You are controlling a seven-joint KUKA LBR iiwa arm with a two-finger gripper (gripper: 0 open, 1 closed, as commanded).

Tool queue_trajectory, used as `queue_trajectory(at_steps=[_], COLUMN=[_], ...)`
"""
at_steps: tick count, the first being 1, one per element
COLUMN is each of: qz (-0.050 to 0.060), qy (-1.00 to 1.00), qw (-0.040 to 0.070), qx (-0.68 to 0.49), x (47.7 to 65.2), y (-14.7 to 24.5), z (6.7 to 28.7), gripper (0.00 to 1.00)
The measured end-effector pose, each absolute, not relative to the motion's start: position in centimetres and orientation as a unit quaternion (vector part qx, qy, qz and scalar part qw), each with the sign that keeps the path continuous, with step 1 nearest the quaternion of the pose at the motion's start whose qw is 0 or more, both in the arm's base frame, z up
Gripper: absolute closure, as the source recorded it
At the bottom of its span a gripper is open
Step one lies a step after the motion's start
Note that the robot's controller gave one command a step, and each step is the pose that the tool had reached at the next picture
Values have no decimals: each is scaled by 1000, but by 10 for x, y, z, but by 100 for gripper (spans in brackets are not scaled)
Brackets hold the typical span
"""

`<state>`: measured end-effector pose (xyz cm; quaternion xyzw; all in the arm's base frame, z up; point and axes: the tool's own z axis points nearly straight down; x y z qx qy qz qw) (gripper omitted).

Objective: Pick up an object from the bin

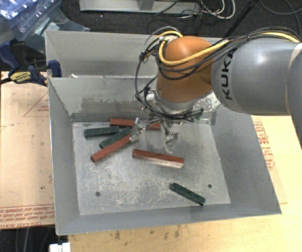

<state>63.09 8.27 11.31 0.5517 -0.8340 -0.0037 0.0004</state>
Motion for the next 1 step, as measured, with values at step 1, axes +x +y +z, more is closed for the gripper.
queue_trajectory(at_steps=[1], qz=[3], qy=[-838], qw=[-6], qx=[546], x=[641], y=[58], z=[120], gripper=[0])
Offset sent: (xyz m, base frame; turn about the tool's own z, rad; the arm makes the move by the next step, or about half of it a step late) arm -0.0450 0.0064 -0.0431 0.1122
